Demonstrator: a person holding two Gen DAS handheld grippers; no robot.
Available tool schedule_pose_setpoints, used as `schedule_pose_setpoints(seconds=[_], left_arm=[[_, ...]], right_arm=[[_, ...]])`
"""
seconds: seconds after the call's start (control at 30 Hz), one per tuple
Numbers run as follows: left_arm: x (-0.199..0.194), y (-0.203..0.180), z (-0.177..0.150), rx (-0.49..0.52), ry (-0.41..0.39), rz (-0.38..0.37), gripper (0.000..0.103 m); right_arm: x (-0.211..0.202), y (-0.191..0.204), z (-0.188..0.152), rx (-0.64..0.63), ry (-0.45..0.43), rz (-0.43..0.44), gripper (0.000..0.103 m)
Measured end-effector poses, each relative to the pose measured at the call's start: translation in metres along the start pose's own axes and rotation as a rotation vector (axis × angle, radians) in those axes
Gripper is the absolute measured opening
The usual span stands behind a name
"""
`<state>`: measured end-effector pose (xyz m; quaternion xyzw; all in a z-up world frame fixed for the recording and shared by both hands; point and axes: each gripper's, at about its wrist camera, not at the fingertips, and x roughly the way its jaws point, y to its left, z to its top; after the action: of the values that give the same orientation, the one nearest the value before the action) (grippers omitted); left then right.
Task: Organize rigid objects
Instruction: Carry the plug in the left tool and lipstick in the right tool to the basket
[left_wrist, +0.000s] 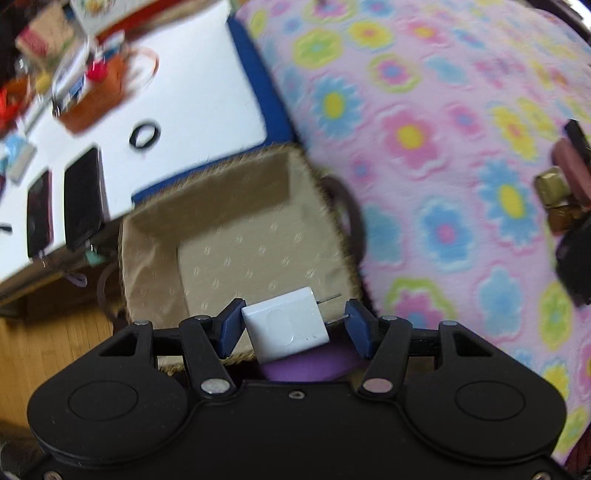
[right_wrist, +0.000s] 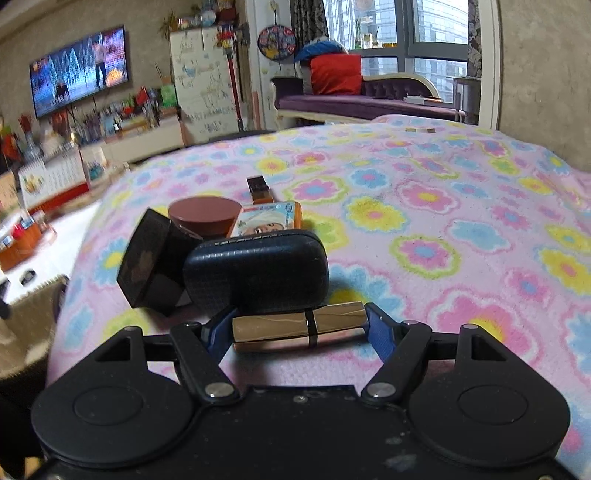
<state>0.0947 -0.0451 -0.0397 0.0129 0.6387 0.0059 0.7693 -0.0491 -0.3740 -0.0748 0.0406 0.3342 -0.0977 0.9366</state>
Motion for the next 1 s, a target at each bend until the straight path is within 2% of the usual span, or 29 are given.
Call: schedule_pose_setpoints(seconds=[0.07, 0.17, 0.23, 0.37, 0.43, 0.6, 0.77, 1.0], left_arm=[[0.008, 0.010, 0.008, -0.019, 0.067, -0.034, 0.056], [0.011, 0.018, 0.013, 0.018, 0.087, -0.008, 0.055], [0.012, 0.025, 0.016, 0.040, 0.097, 0.000, 0.056], [0.017, 0.043, 0.022, 0.055, 0.113, -0.002, 0.056], [0.022, 0.051, 0.025, 0.060, 0.119, 0.009, 0.056], [0.044, 0.070, 0.024, 0.019, 0.157, -0.025, 0.056], [0.057, 0.095, 0.026, -0.067, 0.176, -0.056, 0.056], [0.078, 0.114, 0.025, -0.106, 0.205, -0.028, 0.055]], right_arm=[[0.000, 0.011, 0.005, -0.049, 0.046, -0.060, 0.073], [-0.006, 0.028, 0.014, -0.119, 0.143, -0.116, 0.073], [-0.014, 0.034, 0.020, -0.119, 0.219, -0.117, 0.072], [-0.018, 0.049, 0.029, -0.074, 0.435, -0.102, 0.072], [-0.019, 0.062, 0.032, -0.060, 0.500, -0.063, 0.072], [-0.023, 0.122, 0.048, -0.093, 0.545, 0.111, 0.072], [0.000, 0.198, 0.072, -0.145, 0.561, 0.250, 0.072], [0.044, 0.292, 0.083, -0.210, 0.588, 0.323, 0.072]])
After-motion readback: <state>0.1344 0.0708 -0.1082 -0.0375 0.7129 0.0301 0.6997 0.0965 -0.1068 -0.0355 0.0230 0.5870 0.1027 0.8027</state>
